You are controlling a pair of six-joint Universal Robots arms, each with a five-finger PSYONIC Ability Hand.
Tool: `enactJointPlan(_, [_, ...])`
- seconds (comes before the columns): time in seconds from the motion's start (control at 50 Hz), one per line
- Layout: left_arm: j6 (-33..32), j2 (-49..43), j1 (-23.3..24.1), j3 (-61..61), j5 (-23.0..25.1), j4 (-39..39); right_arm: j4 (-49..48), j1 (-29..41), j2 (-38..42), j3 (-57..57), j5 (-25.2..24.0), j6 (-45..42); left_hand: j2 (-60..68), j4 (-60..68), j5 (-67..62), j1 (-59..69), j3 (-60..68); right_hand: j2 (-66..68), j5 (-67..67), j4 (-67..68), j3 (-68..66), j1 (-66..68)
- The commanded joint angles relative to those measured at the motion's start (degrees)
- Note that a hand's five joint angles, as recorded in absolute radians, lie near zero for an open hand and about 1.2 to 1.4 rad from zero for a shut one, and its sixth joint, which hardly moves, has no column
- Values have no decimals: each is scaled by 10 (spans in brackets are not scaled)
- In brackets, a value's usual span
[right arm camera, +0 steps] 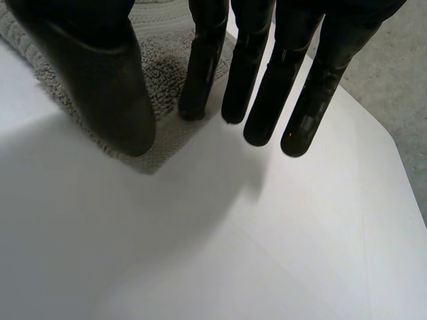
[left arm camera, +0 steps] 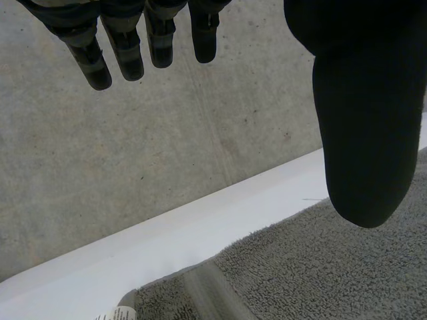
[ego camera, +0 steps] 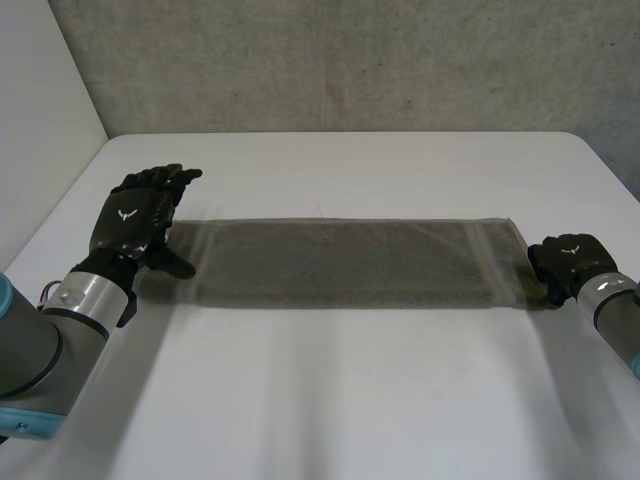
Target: Fold the towel.
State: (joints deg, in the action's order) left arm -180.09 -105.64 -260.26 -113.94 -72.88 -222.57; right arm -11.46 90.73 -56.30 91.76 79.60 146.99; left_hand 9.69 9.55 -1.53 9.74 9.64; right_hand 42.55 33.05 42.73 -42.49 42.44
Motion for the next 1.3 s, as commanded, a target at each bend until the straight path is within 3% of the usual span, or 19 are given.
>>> enactJointPlan(0.02, [0,-1,-1,-1,0,-1,0,-5,-2,3,-7,3,4,5,15,3,4,-49,-54,-51,48,-48])
enactJointPlan(0.34, [-1,-4,-2,-1,0,-10,-1,-7,-2,7,-22,5,4,5,15,3,4,-5,-10,-7,4,-4])
enactJointPlan(0.5, [-1,-4,-2,-5,0,-14,0,-6,0,4,-34,9,4,5,15,3,4,286,281,284,-287,287])
enactJointPlan(0.52, [-1,-4,-2,-5,0,-14,0,-6,3,1,-34,14,4,5,15,3,4,374,369,372,-374,375])
enactJointPlan(0.72, [-1,-5,-2,-4,1,-14,4,-28,7,-23,-19,29,4,5,15,3,4,375,370,373,-375,376])
enactJointPlan(0.78, [-1,-4,-3,-3,0,-14,12,-52,1,-32,6,18,4,5,15,3,4,375,370,373,-375,376])
enactJointPlan(0.88, [-1,-2,-3,-4,0,-14,35,-119,-32,-58,63,-83,4,5,15,3,4,375,370,373,-375,376])
enactJointPlan(0.96, [0,3,-3,-2,0,-13,32,-113,-57,-79,68,-128,3,5,15,3,4,375,370,373,-375,376])
enactJointPlan(1.0, [-1,4,-3,-3,0,-13,31,-92,-69,-96,68,-123,3,5,15,3,4,375,370,373,-375,376])
enactJointPlan(1.04, [-1,3,-3,-4,0,-13,30,16,-97,-144,71,-76,3,5,15,3,4,375,370,373,-375,376])
enactJointPlan(1.06, [-1,3,-3,-4,0,-13,30,16,-97,-144,71,-76,3,5,15,3,4,375,370,373,-375,376])
enactJointPlan(1.1, [-1,3,-3,-5,0,-13,28,124,-77,-182,71,-45,3,5,15,3,4,375,370,373,-375,376])
enactJointPlan(1.12, [-1,3,-3,-7,0,-13,28,125,-77,-182,71,-45,4,5,15,3,4,375,370,373,-375,376])
enactJointPlan(1.16, [-1,4,-3,-8,0,-14,27,242,-35,-220,70,-52,3,5,15,3,4,375,370,373,-375,376])
enactJointPlan(1.18, [-1,4,-3,-8,0,-14,27,242,-35,-221,70,-52,3,5,15,3,4,375,370,373,-375,376])
enactJointPlan(1.2, [-1,4,-3,-8,0,-14,27,300,-9,-242,70,-61,3,5,15,3,4,375,370,373,-375,376])
enactJointPlan(1.22, [-1,4,-3,-8,0,-14,27,300,-8,-243,70,-61,3,5,15,3,4,375,370,373,-375,376])
enactJointPlan(1.26, [-1,4,-3,-8,0,-14,27,388,47,-276,70,-78,4,5,15,3,4,375,370,373,-375,376])
enactJointPlan(1.3, [-1,2,-3,-8,0,-14,26,419,73,-288,69,-79,4,5,15,3,4,375,370,373,-375,376])
